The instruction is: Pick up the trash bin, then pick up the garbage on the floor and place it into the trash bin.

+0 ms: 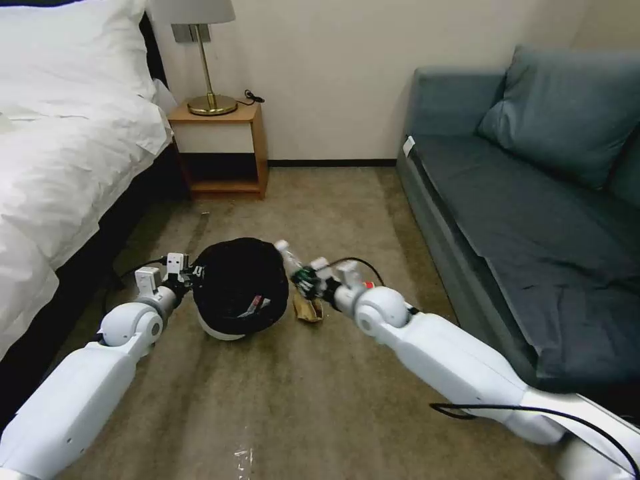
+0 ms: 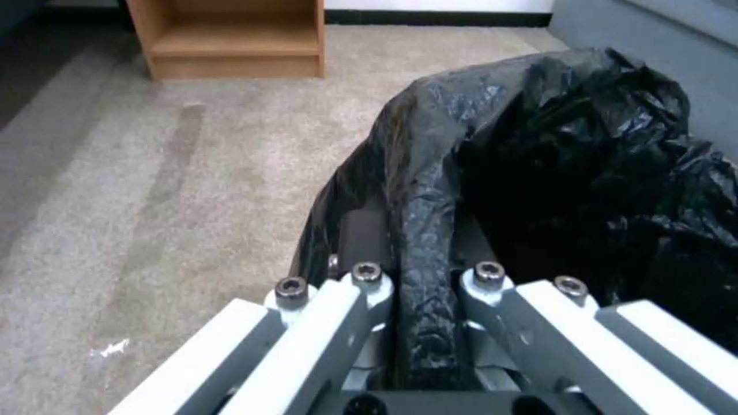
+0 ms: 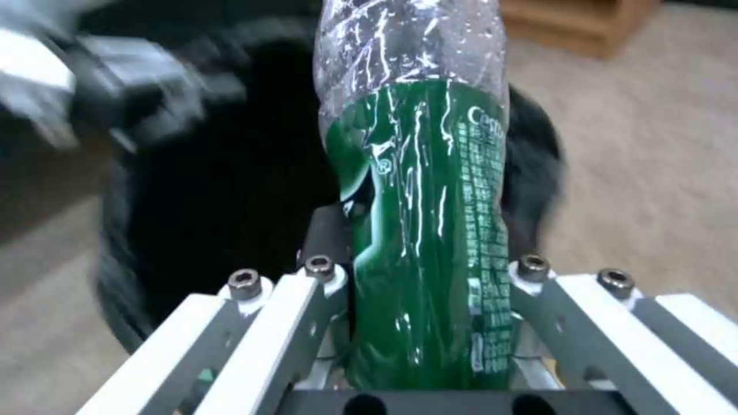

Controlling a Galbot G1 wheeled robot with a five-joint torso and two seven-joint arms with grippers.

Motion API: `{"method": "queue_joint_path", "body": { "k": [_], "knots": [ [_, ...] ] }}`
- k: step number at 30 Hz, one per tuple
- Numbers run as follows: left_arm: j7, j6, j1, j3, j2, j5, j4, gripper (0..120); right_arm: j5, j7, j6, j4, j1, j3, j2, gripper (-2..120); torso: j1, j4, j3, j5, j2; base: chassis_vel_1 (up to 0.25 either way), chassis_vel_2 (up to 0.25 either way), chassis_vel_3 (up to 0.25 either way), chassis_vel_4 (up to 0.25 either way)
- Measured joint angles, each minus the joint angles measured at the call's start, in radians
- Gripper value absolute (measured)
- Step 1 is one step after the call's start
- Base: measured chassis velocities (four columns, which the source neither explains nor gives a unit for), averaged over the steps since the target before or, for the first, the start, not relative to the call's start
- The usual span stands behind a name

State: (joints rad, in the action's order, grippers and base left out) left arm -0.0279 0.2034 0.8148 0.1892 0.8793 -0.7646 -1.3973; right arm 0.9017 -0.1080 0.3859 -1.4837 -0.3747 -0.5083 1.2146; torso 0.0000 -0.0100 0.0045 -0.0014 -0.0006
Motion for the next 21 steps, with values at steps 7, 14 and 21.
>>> {"method": "queue_joint_path", "body": {
  "k": [7, 14, 21],
  "knots": [
    [-0.002, -0.006, 0.002, 0.007, 0.005, 0.002, 0.004, 4, 0.023, -0.015, -0.002, 0.034, 0.052, -0.043, 0.074, 22, 0.0, -0.0004, 0.0, 0.0003, 0.0, 0.0, 0.0, 0.0, 0.0],
    [-0.003, -0.011, 0.017, 0.018, -0.001, 0.001, -0.002, 4, 0.013, -0.021, -0.011, 0.076, 0.047, -0.059, 0.119, 22, 0.0, -0.0004, 0.0, 0.0003, 0.0, 0.0, 0.0, 0.0, 0.0],
    [-0.004, -0.014, 0.026, 0.025, 0.001, 0.001, -0.005, 4, -0.013, -0.055, -0.026, 0.114, 0.023, -0.067, 0.144, 23, 0.0, -0.0004, 0.0, 0.0003, 0.0, 0.0, 0.0, 0.0, 0.0]
  ]
}}
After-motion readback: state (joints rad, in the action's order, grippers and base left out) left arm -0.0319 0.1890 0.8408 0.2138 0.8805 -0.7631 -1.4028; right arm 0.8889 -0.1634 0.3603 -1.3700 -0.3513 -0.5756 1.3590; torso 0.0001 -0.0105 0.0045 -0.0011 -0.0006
